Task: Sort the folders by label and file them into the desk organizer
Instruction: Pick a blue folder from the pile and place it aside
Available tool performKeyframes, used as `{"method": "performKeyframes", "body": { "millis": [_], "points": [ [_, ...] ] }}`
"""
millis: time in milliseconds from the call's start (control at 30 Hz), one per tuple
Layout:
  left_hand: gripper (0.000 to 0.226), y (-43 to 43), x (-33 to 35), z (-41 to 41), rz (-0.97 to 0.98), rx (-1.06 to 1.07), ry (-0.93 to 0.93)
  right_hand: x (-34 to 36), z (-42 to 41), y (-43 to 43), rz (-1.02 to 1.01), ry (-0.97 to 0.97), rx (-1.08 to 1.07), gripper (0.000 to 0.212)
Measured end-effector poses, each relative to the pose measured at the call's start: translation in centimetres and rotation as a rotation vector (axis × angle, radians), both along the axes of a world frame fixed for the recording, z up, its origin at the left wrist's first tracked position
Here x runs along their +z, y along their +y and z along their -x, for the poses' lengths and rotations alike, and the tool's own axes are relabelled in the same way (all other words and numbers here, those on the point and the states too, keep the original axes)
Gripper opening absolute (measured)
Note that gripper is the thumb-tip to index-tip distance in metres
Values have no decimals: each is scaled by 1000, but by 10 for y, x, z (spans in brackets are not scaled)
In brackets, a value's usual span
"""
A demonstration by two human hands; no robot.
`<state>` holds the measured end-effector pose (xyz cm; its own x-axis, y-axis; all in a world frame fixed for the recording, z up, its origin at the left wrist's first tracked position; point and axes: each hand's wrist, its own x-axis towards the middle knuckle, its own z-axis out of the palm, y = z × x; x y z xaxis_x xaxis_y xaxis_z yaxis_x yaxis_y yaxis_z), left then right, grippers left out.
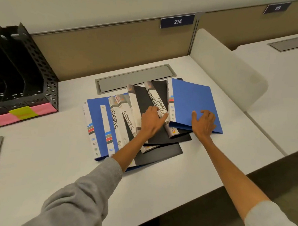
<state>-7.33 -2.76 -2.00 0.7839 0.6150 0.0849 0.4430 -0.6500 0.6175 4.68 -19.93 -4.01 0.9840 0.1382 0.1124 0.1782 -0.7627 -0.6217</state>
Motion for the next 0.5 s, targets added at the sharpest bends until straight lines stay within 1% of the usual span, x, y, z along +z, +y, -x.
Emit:
{"method": "performKeyframes", "body": {
  "millis": [100,200,267,333,433,500],
  "points": [
    [68,-14,-3,-19,79,-29,90,-4,-15,-18,67,98,-47,58],
    [71,-23,-7,-32,134,-52,130,-8,-25,-31,133,207,-125,66],
    [73,-26,-10,-37,153,-41,137,-11,-30,-40,153,267,-187,68],
    [74,-28,-11,-41,167,-22,138,-13,-34,-47,191,286,-215,68],
    [72,-29,-11,-46,209,-11,156,-14,-37,-50,244,284,-186,69],
    [68,-29,-12,-49,247,-20,173,-12,-40,-48,241,309,-180,71]
  ]
}}
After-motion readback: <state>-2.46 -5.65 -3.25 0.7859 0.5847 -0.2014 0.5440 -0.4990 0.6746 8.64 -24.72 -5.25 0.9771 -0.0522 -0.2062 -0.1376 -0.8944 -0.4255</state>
